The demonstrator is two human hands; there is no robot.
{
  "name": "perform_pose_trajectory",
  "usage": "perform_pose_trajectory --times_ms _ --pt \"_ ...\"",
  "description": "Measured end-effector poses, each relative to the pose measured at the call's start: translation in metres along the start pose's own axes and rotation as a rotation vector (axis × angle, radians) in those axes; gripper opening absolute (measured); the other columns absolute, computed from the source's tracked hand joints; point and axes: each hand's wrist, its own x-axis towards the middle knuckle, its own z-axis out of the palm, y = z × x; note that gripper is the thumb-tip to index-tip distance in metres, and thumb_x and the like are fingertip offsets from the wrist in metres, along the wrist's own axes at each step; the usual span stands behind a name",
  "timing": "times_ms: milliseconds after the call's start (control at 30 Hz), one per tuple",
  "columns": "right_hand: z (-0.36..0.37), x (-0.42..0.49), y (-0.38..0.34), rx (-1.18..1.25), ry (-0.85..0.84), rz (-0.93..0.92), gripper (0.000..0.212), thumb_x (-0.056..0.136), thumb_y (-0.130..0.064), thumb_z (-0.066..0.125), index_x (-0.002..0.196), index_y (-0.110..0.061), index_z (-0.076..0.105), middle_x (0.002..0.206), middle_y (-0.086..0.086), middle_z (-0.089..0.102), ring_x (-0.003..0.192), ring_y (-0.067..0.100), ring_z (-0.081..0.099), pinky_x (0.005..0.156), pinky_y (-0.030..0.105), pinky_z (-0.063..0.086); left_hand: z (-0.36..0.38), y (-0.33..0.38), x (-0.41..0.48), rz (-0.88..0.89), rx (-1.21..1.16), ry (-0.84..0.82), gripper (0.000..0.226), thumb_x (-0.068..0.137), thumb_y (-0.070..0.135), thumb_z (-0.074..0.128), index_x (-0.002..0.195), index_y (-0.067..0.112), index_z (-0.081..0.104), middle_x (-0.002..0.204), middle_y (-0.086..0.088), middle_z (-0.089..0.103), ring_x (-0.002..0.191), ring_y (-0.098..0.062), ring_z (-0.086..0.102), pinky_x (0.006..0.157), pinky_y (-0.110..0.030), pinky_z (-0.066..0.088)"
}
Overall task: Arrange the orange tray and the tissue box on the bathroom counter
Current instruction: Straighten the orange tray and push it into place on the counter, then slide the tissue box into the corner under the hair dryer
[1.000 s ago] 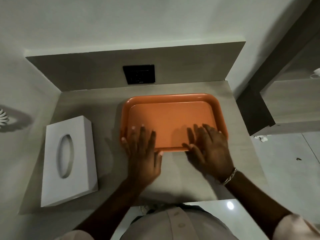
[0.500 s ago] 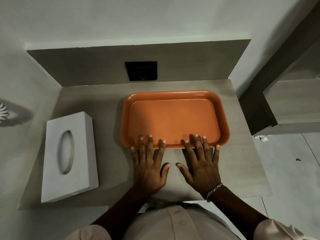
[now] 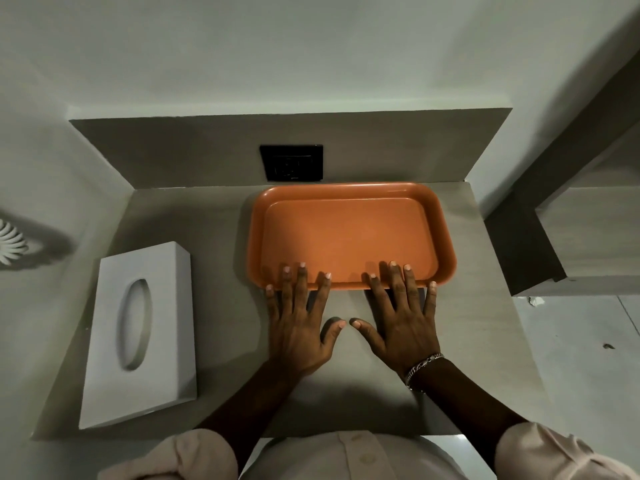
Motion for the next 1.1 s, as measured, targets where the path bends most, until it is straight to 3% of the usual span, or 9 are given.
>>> perform_pose_trajectory --times_ms 467,567,733,900,1033,1100 --pt "-0.013 0.016 -0.004 0.045 -0.026 -0.017 0.084 0.087 -0.076 0.029 0.156 -0.03 0.015 0.166 0.011 0.011 0.152 0.033 0.004 0.117 0.064 0.005 -0.012 -0.013 0.01 0.015 -0.06 0.034 0.08 0.092 0.066 0.033 0.157 0.021 0.017 0.167 -0.017 0.01 0.154 -0.041 0.004 0.122 -0.065 0.012" --pt "-0.017 0.013 -0.016 0.065 -0.025 -0.121 0.084 0.088 -0.075 0.029 0.156 -0.03 0.011 0.166 0.007 0.005 0.153 0.032 0.002 0.118 0.061 -0.001 -0.023 -0.022 0.0 -0.037 -0.128 0.102 0.081 0.092 0.061 0.038 0.156 0.016 0.018 0.166 -0.018 0.011 0.154 -0.041 0.004 0.123 -0.064 0.011" --pt "-0.026 0.011 -0.054 0.152 -0.038 -0.324 0.078 0.09 -0.073 0.026 0.155 -0.033 0.009 0.165 0.004 0.002 0.152 0.031 0.006 0.118 0.06 0.003 -0.044 -0.039 -0.029 -0.13 -0.225 0.234 0.08 0.092 0.061 0.036 0.154 0.016 0.013 0.166 -0.02 0.012 0.154 -0.042 0.004 0.123 -0.064 0.008" --pt "-0.035 0.017 -0.098 0.175 -0.063 -0.544 0.074 0.092 -0.069 0.027 0.154 -0.029 0.014 0.164 0.01 0.009 0.152 0.032 0.008 0.118 0.06 0.009 -0.063 -0.061 -0.06 -0.296 -0.216 0.348 0.079 0.092 0.057 0.038 0.155 0.012 0.022 0.165 -0.021 0.015 0.153 -0.043 0.006 0.123 -0.064 0.008" --pt "-0.034 0.024 -0.131 0.16 -0.108 -0.691 0.077 0.092 -0.068 0.029 0.155 -0.028 0.01 0.165 0.012 0.01 0.152 0.033 0.005 0.12 0.059 0.01 -0.071 -0.086 -0.08 -0.458 -0.201 0.373 0.08 0.091 0.06 0.033 0.157 0.017 0.017 0.167 -0.018 0.009 0.155 -0.038 -0.002 0.124 -0.059 0.002" --pt "-0.031 0.027 -0.146 0.143 -0.125 -0.768 0.077 0.092 -0.066 0.032 0.154 -0.023 0.018 0.164 0.014 0.01 0.151 0.034 0.007 0.12 0.057 0.009 -0.073 -0.101 -0.088 -0.571 -0.171 0.337 0.084 0.089 0.065 0.03 0.157 0.019 0.013 0.168 -0.017 0.006 0.155 -0.038 -0.003 0.124 -0.062 0.003"
